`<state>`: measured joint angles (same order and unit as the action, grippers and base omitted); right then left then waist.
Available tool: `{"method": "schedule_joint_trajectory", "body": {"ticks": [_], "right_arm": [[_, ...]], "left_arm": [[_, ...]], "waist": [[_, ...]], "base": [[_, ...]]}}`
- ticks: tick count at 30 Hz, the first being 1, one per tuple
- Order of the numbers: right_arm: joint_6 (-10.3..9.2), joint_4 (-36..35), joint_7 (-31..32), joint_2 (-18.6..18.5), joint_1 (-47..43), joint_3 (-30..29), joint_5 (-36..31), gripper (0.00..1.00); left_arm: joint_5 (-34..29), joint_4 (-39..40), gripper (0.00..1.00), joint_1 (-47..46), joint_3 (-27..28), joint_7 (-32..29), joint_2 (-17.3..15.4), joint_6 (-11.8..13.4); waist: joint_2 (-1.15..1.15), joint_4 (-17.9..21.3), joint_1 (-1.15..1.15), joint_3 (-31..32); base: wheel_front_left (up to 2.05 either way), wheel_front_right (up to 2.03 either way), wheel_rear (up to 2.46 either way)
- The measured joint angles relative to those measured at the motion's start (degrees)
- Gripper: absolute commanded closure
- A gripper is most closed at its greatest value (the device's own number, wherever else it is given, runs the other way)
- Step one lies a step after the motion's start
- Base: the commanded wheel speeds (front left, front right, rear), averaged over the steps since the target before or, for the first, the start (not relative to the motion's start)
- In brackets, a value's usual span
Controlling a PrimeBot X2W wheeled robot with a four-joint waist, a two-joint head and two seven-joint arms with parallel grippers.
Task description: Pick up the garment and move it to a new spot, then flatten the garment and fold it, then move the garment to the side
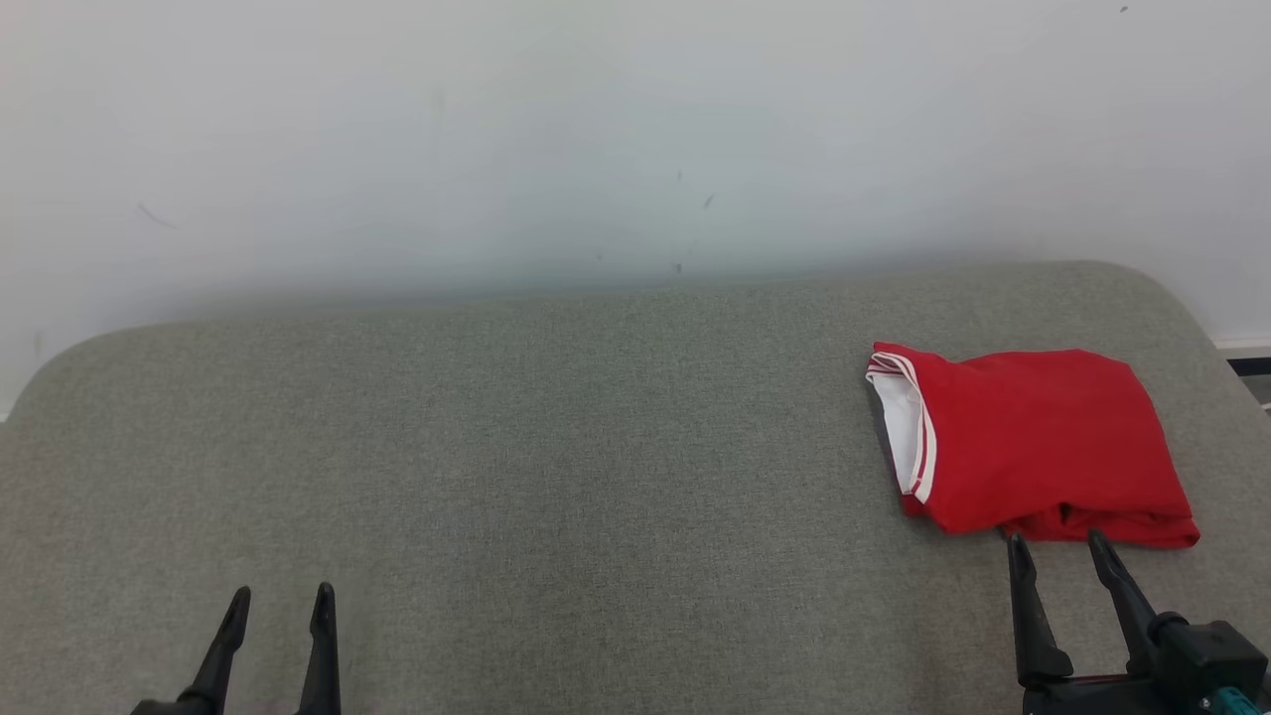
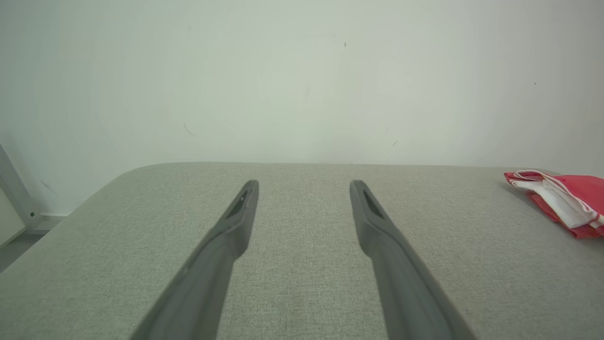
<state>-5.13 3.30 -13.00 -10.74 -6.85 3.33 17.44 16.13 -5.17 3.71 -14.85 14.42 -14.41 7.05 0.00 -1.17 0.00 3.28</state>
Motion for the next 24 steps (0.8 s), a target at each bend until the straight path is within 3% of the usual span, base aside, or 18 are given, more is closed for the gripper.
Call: {"method": "schedule_joint_trajectory", "body": {"ticks": [24], "right_arm": [[-0.43, 0.03, 1.40, -0.02, -0.03, 0.00, -0.01, 0.00]], "left_arm": [[-1.54, 0.03, 0.00, 0.94, 1.70, -0.05, 1.01, 0.03]], "waist": [[0.00, 0.19, 0.00, -0.04]], "base": [[0.00, 0.00, 0.00]]}}
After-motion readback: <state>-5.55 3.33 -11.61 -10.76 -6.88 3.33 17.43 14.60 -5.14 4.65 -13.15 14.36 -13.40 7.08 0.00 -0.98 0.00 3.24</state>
